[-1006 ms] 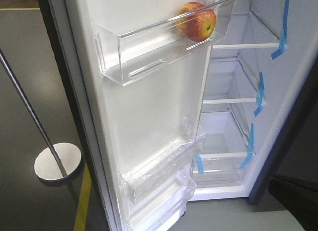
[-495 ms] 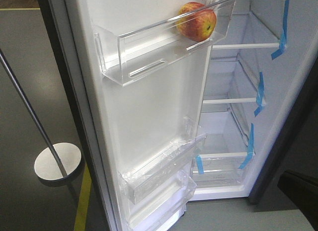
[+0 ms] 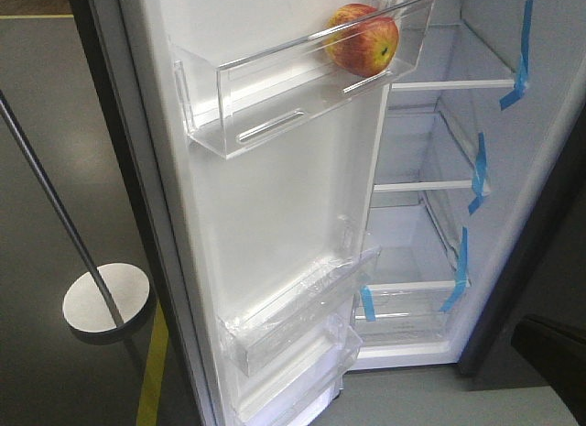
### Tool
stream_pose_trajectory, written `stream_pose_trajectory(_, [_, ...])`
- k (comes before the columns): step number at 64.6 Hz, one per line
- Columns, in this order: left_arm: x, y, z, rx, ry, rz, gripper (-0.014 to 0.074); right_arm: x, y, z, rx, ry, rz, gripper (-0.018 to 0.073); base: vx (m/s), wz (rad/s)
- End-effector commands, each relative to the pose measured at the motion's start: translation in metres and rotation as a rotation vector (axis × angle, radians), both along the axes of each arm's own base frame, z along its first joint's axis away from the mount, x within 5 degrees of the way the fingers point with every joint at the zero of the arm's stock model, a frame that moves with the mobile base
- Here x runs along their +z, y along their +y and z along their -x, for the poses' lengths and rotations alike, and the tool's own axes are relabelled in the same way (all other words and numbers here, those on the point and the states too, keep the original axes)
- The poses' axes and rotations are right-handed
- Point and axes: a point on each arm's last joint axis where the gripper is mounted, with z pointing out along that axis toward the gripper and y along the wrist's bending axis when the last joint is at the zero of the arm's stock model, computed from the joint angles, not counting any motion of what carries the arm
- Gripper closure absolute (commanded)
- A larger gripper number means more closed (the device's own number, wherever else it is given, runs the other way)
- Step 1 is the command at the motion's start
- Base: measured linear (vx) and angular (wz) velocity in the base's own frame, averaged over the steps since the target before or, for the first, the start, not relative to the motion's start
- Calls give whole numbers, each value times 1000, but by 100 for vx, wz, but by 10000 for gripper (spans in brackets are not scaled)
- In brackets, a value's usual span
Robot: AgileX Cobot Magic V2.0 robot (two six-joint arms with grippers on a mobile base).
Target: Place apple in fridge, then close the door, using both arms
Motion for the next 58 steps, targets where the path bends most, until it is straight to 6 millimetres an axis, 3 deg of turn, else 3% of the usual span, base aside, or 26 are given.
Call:
stream_pose_trajectory(1, [45, -7, 17, 39, -135, -154, 603, 11, -1, -2, -25, -38, -37, 564, 0, 0])
stream_pose_trajectory(15, [116, -15, 17, 96, -186, -318, 603, 9, 1, 1, 9, -13, -28, 564, 0, 0])
stream_pose_trajectory(24, [149, -16, -8, 109, -152, -375, 603, 8, 2, 2, 25, -1, -24, 564, 0, 0])
stream_pose_trajectory(33, [170, -14, -48, 81, -87, -361, 603, 8, 2, 2, 24, -3, -25, 564, 0, 0])
stream_pose_trajectory(42, [178, -12, -93, 52, -2, -350, 603, 8, 2, 2, 24, -4, -23, 564, 0, 0])
stream_pose_trajectory(58, [165, -12, -175, -82, 156, -268, 603, 8, 2, 1, 20, -7, -24, 564, 0, 0])
